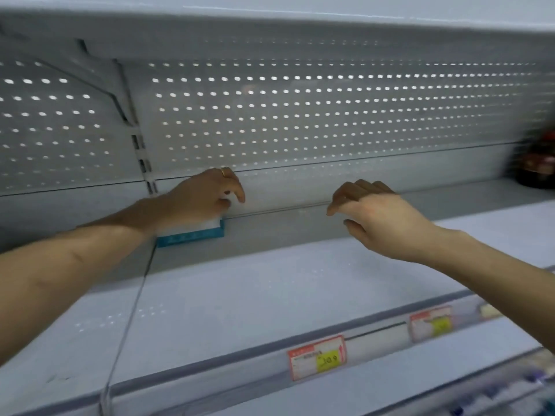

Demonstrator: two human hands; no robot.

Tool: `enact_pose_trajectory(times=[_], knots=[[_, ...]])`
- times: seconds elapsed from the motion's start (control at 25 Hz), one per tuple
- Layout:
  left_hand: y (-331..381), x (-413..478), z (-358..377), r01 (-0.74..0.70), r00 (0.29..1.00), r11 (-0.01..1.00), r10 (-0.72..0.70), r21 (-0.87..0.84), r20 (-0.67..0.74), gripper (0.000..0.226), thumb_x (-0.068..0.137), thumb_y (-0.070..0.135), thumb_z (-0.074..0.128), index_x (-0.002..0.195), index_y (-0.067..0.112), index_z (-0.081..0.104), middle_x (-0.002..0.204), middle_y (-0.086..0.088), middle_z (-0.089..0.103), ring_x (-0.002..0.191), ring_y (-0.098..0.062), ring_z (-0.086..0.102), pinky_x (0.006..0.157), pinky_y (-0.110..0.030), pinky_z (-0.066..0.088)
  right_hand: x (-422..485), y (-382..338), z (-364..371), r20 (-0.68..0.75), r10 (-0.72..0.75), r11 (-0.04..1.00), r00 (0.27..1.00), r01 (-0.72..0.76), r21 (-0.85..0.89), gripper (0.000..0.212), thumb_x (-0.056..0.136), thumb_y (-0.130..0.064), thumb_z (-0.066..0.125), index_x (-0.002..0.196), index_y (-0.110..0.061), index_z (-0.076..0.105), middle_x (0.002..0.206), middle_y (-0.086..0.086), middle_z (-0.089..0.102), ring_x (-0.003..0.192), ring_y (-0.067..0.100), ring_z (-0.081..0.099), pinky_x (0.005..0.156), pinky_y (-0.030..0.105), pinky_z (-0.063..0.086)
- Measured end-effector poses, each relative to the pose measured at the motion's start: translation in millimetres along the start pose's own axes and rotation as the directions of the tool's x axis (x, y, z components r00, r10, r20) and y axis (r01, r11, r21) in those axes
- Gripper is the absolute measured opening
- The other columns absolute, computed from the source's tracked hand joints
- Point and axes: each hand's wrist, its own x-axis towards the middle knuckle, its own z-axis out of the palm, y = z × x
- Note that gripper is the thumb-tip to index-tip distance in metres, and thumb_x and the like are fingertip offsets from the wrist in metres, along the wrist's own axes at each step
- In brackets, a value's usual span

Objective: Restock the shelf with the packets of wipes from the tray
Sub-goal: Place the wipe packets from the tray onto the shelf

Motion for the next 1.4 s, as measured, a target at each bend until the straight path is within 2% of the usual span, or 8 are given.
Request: enact_pose_trajectory(times=[0.24,0.44,0.64,0.88,0.96,1.04,1.2,1.4], knots=[[147,74,31,-0.291,0.955,0.944,0.297,-0.156,0.013,0.028,0.095,0.019,0.064,0.116,0.037,0.066,0.120,0.015,0.055,0.103,-0.004,0.059,0.091,-0.030,0.048,-82,34,-37,0.111,0.142,0.986,0.984,-0.131,-0.098,0.040,0.082,-0.015,0.067,0.120,-0.025,0.064,0.118,0.001,0.061,0.105,0.028,0.056,0.081,0.041,0.042],[276,106,67,-0.524,0.846,0.831,0.533,-0.189,-0.004,0.029,0.093,0.016,0.063,0.120,0.028,0.067,0.113,0.008,0.055,0.095,-0.011,0.061,0.089,-0.036,0.052,-181,62,-77,0.179,0.379,0.924,0.908,-0.361,-0.122,0.038,0.088,-0.016,0.063,0.125,-0.027,0.062,0.120,-0.001,0.059,0.109,0.026,0.055,0.086,0.042,0.044],[384,105,112,-0.635,0.747,0.723,0.665,-0.270,0.022,0.027,0.094,0.026,0.058,0.118,0.037,0.065,0.115,0.017,0.053,0.100,-0.006,0.060,0.089,-0.040,0.053,-285,64,-87,0.258,0.632,0.761,0.731,-0.648,-0.028,0.029,0.090,-0.016,0.058,0.117,-0.025,0.059,0.108,-0.007,0.060,0.087,0.011,0.053,0.079,0.040,0.052],[464,80,159,-0.737,0.614,0.598,0.787,-0.316,0.056,0.033,0.092,0.033,0.053,0.123,0.037,0.063,0.123,0.014,0.056,0.105,-0.007,0.059,0.089,-0.041,0.052,-426,19,-20,0.509,0.738,0.532,0.442,-0.846,-0.038,0.024,0.088,-0.015,0.056,0.111,-0.023,0.057,0.106,0.001,0.060,0.092,0.026,0.060,0.078,0.047,0.054],[472,70,171,-0.748,0.599,0.588,0.798,-0.310,0.067,0.033,0.094,0.035,0.052,0.125,0.040,0.061,0.124,0.017,0.055,0.108,-0.005,0.059,0.078,-0.033,0.051,-460,-7,6,0.561,0.734,0.503,0.383,-0.861,-0.070,0.022,0.089,-0.014,0.057,0.109,-0.020,0.057,0.107,0.004,0.058,0.096,0.030,0.058,0.076,0.047,0.052],[472,62,182,-0.740,0.603,0.593,0.794,-0.316,0.076,0.032,0.097,0.031,0.056,0.127,0.040,0.060,0.124,0.018,0.055,0.109,-0.005,0.058,0.074,-0.026,0.048,-480,-28,24,0.516,0.752,0.543,0.410,-0.829,-0.134,0.021,0.088,-0.015,0.058,0.109,-0.017,0.058,0.104,0.006,0.055,0.094,0.031,0.054,0.074,0.045,0.049],[459,50,200,-0.706,0.606,0.584,0.791,-0.402,0.085,0.032,0.095,0.033,0.054,0.126,0.041,0.059,0.118,0.022,0.053,0.103,-0.002,0.058,0.089,-0.042,0.052,-482,-48,36,0.386,0.783,0.593,0.488,-0.773,-0.224,0.027,0.080,-0.017,0.063,0.106,-0.016,0.058,0.099,0.004,0.053,0.089,0.028,0.050,0.074,0.040,0.043],[442,38,213,-0.660,0.647,0.629,0.754,-0.412,0.115,0.033,0.099,0.027,0.059,0.129,0.040,0.060,0.123,0.021,0.054,0.105,-0.001,0.055,0.091,-0.042,0.053,-471,-64,43,0.385,0.801,0.566,0.458,-0.790,-0.238,0.043,0.072,-0.003,0.066,0.110,-0.016,0.051,0.097,0.005,0.045,0.081,0.026,0.044,0.068,0.039,0.044]])
